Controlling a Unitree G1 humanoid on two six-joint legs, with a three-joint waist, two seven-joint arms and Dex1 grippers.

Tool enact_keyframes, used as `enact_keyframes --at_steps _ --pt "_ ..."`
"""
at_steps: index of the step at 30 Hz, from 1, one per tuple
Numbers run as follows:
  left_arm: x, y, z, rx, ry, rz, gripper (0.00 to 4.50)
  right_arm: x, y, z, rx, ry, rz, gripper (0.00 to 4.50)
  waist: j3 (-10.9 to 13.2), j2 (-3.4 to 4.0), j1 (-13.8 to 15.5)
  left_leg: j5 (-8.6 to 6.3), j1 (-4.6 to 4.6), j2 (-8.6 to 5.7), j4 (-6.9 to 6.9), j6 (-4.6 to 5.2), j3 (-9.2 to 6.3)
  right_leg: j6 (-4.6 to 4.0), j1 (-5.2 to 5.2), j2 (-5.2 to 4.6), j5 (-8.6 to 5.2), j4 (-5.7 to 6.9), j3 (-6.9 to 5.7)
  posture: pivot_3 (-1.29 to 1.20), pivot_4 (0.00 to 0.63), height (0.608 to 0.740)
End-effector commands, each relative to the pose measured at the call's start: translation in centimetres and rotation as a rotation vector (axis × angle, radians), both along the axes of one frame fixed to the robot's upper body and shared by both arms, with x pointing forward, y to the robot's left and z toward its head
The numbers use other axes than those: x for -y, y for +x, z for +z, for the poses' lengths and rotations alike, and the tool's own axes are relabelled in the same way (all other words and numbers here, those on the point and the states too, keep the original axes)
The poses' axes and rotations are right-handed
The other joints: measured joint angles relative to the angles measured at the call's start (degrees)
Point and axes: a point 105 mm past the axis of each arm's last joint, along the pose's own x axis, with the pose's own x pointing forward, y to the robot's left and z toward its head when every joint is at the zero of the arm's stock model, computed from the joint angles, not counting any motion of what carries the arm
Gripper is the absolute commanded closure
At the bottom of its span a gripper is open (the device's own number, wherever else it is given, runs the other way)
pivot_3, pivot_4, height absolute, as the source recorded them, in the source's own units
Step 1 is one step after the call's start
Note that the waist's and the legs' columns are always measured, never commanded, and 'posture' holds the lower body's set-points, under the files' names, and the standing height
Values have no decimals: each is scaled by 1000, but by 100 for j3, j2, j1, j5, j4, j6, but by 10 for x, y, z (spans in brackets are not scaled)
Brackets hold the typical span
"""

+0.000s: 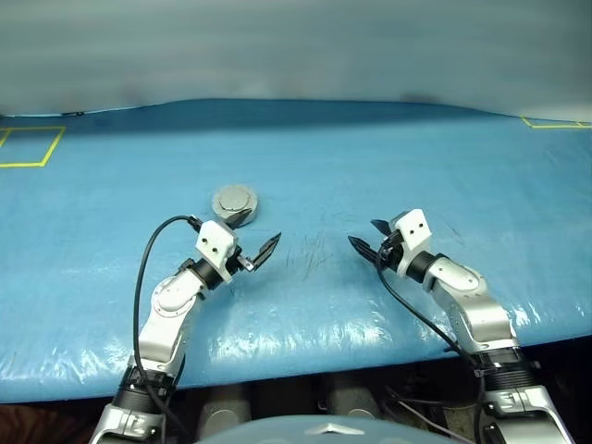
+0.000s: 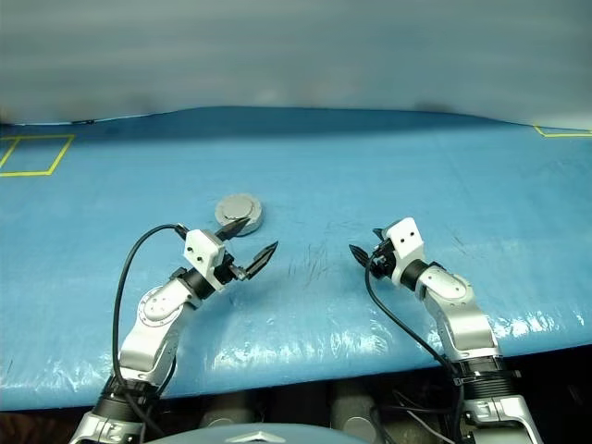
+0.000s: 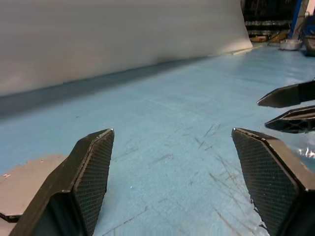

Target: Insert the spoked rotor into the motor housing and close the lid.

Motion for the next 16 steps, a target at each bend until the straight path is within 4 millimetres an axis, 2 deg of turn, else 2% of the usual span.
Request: enact_keyframes --at_steps 1,2,3,16 --pt "0 0 7 69 13 -2 426 3 -3 15 56 18 46 396 0 0 8 0 0 0 1 0 1 0 0 0 0 0 1 0 150 740" --pt "-1 -1 7 77 18 -4 426 5 -1 17 73 20 38 38 0 -1 9 0 -1 0 1 0 2 1 -1 0 1 -1 2 0 150 740" --pt "-1 -2 6 80 23 -19 426 7 1 20 100 14 20 12 0 0 10 0 -2 0 1 0 2 1 -1 0 1 -1 2 0 150 740" --pt "-6 -5 -1 68 50 -27 426 3 2 21 119 11 26 12 -1 0 9 0 -1 1 2 0 5 3 -2 -1 3 1 4 0 150 740"
